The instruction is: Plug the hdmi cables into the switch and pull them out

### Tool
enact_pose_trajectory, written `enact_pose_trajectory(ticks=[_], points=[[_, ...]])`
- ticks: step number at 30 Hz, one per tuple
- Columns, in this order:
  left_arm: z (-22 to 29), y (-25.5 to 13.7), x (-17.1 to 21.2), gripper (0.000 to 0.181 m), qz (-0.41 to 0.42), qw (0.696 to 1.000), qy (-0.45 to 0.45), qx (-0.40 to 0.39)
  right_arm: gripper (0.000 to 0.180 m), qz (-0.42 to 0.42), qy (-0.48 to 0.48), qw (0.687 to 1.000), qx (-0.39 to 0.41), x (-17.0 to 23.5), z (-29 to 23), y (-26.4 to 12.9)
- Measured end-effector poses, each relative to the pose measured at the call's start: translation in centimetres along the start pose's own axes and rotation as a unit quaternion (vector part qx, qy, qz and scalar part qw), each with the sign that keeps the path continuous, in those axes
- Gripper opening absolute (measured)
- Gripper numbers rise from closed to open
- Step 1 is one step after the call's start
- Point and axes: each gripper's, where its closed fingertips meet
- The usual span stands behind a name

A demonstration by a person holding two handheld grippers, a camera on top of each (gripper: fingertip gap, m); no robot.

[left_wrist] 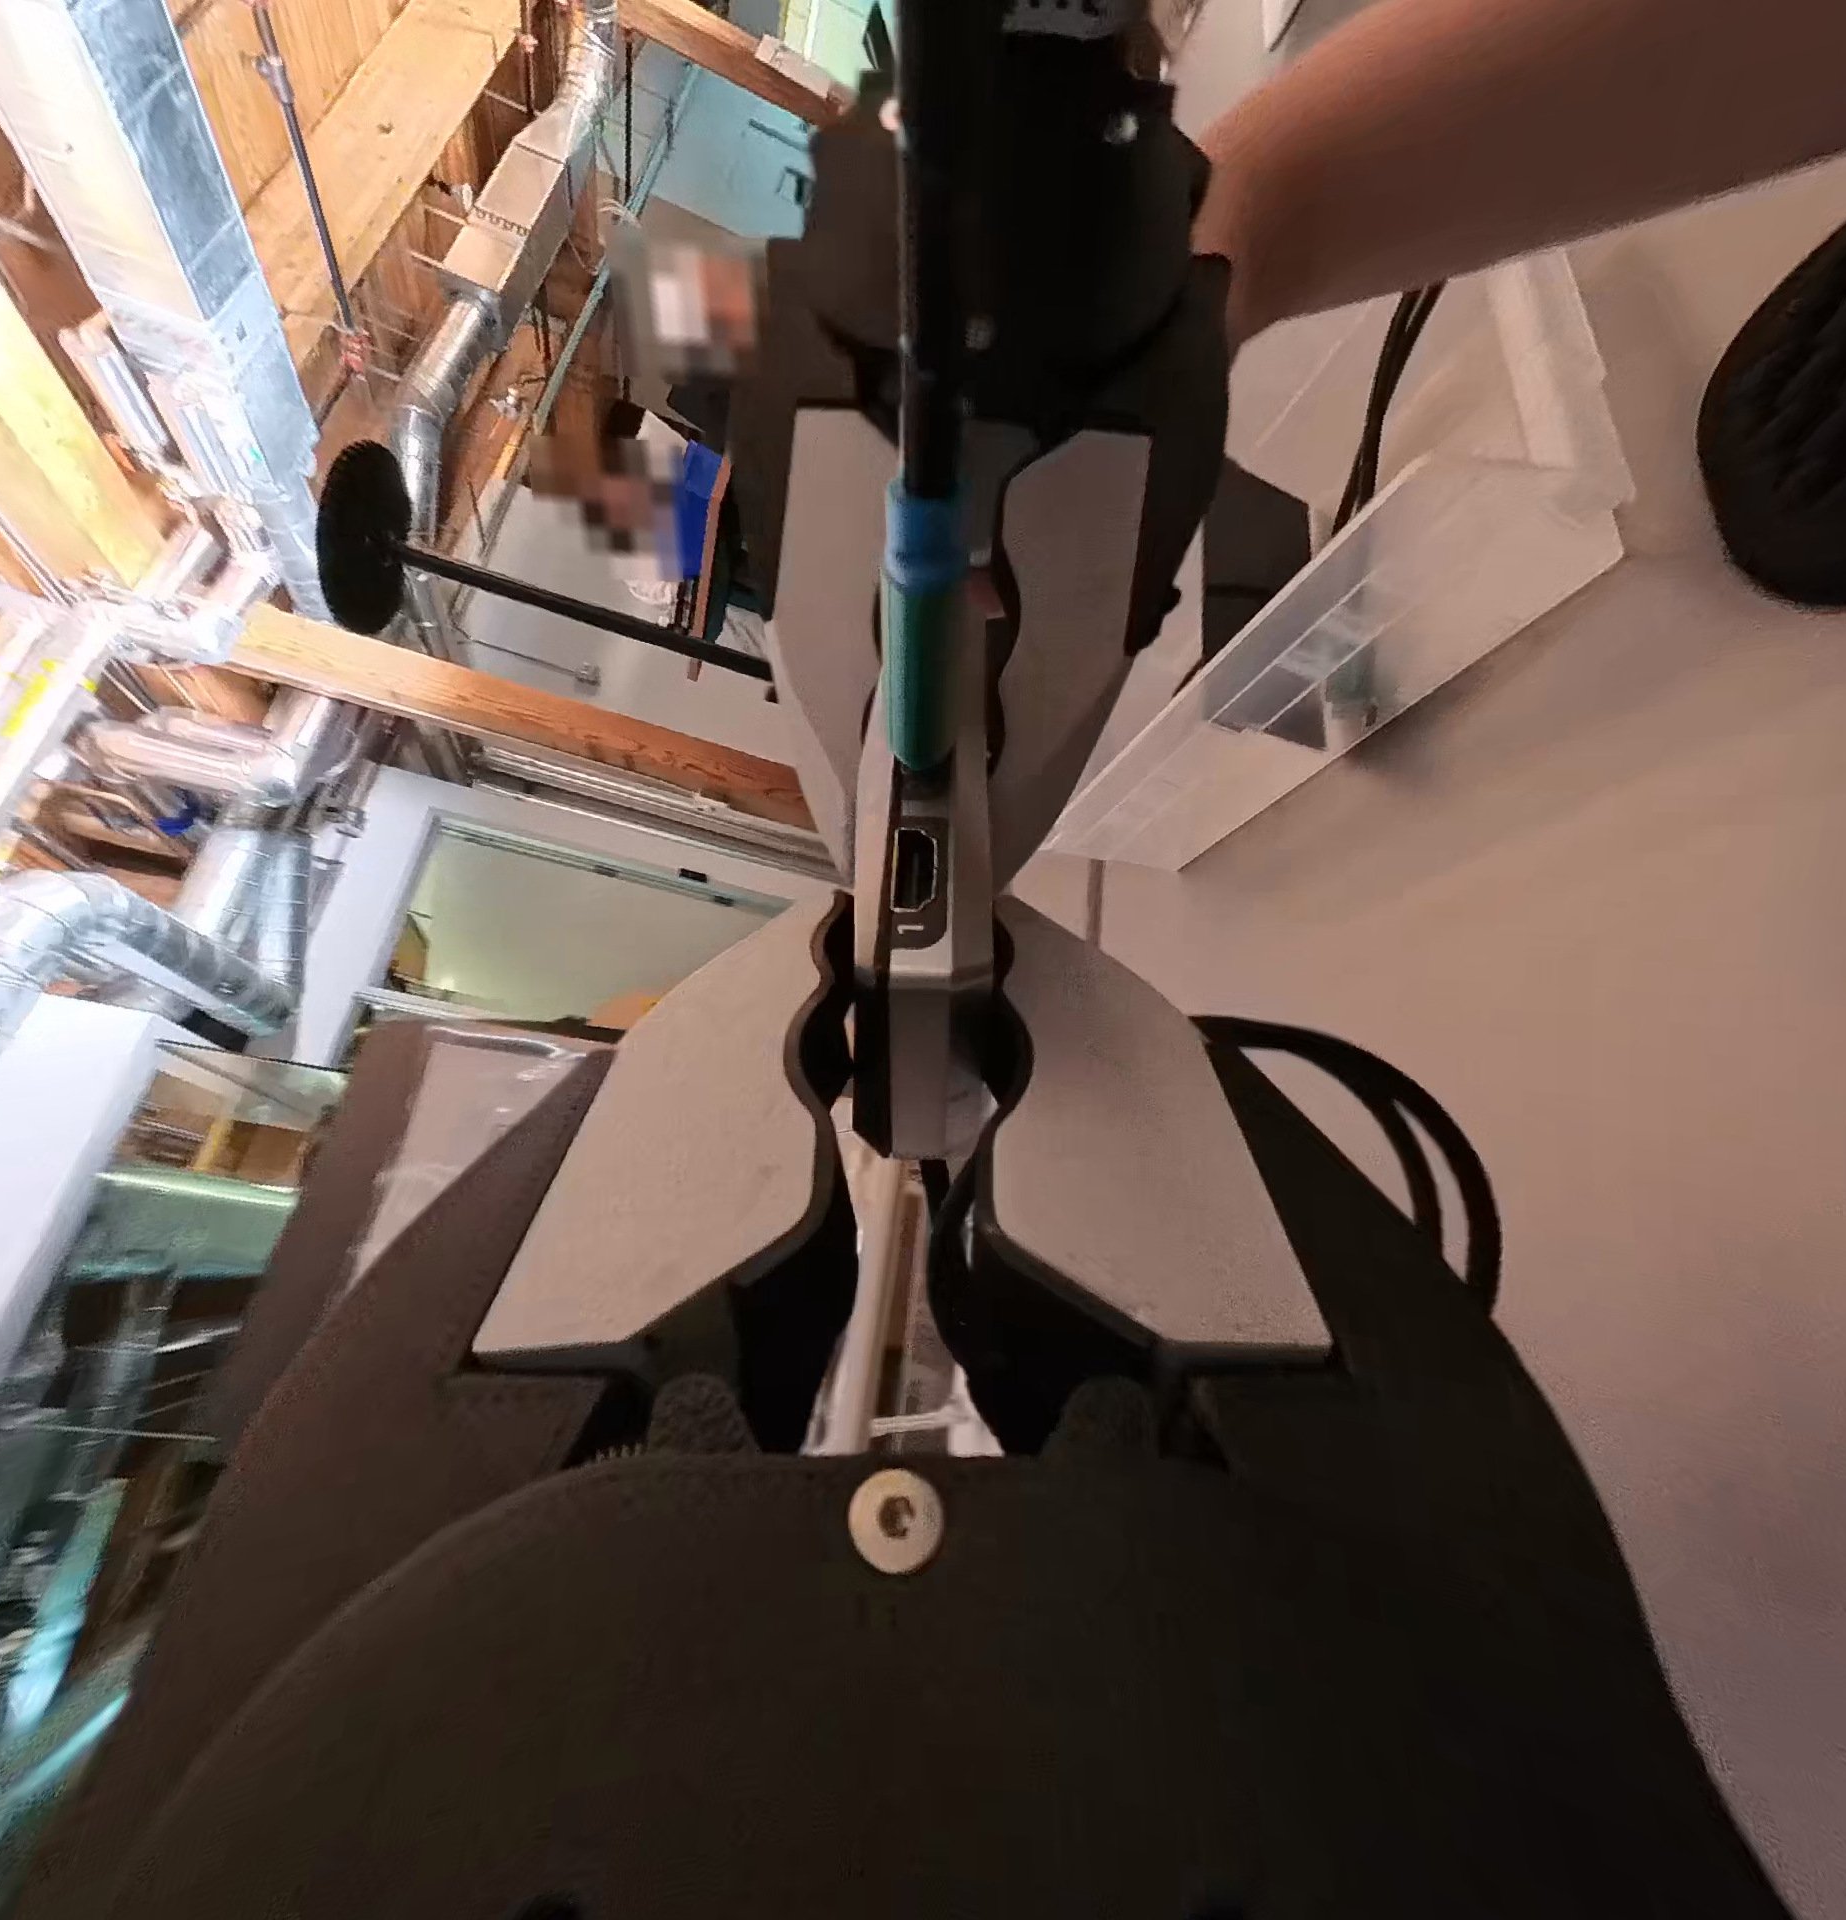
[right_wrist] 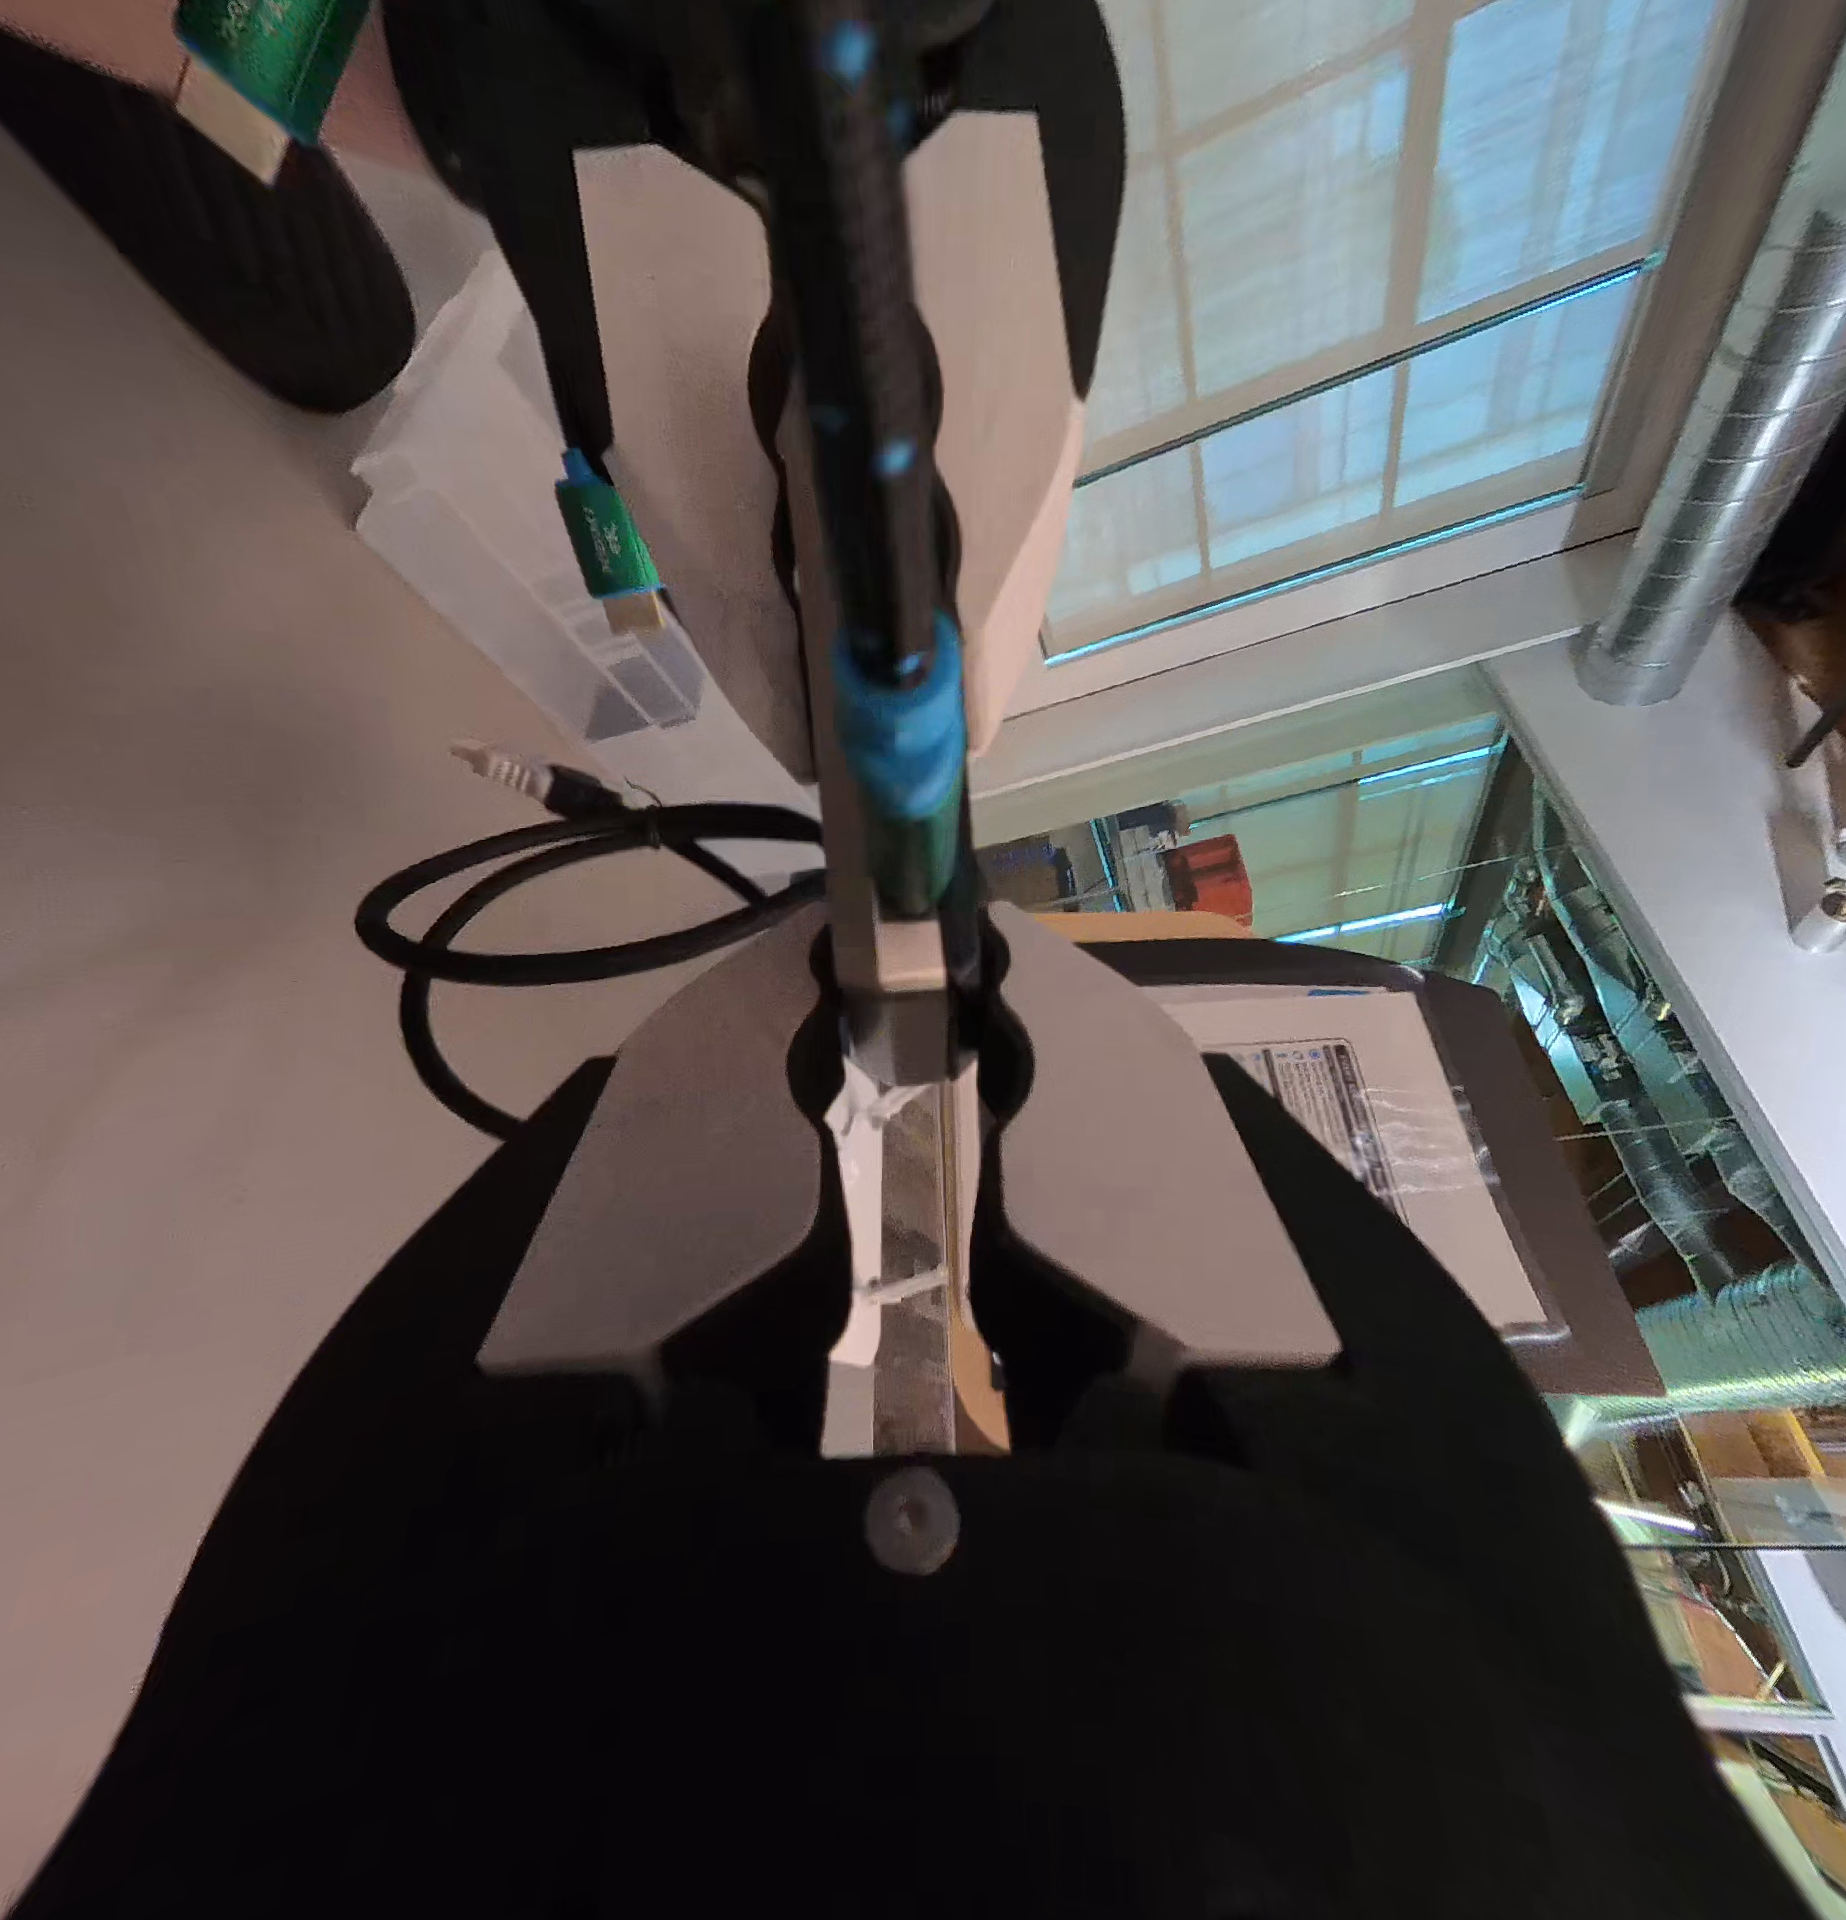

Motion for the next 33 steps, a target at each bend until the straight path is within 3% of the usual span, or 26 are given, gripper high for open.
enact_pose_trajectory(ticks=[1, 5, 12, 17, 20, 24, 30, 33], points=[[0.1, 0.1, 0.0, 0.021, -0.001, 1.0, 0.011, -0.007, 0.022, -0.003, 0.0, 1.0, -0.001, 0.2, 0.0, 0.0], [0.5, 0.6, -1.0, 0.022, 0.029, 1.0, 0.009, -0.007, 0.022, 0.055, 0.025, 0.998, -0.004, -0.7, -0.5, 0.3], [-2.0, 1.0, 4.3, 0.022, -0.116, 0.986, 0.088, -0.081, 0.028, 0.003, 0.126, 0.987, 0.096, 5.2, 2.2, 0.9], [-5.2, -1.2, 9.5, 0.021, -0.219, 0.961, 0.097, -0.141, 0.03, 0.096, 0.345, 0.925, 0.128, 5.2, 5.7, -2.0], [-6.5, -2.6, 12.5, 0.022, -0.28, 0.941, 0.106, -0.16, 0.027, 0.065, 0.43, 0.888, 0.15, 5.1, 7.7, -2.4], [-6.7, -3.1, 14.2, 0.022, -0.314, 0.928, 0.123, -0.159, 0.027, 0.106, 0.527, 0.837, 0.106, -0.9, 10.2, -3.2], [-5.1, -1.3, 13.5, 0.022, -0.316, 0.927, 0.157, -0.129, 0.032, 0.005, 0.573, 0.82, -0.012, -2.6, 6.0, 2.1], [-4.3, -0.5, 13.5, 0.022, -0.322, 0.926, 0.16, -0.116, 0.034, -0.137, 0.534, 0.834, -0.036, 0.8, 1.9, 3.6]])
Point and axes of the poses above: each gripper's, where its closed fingertips meet, y out along the fingers, x out of its underside, z = x × y across the jaws, and after that the axes turned 1 degree about -y, right-handed
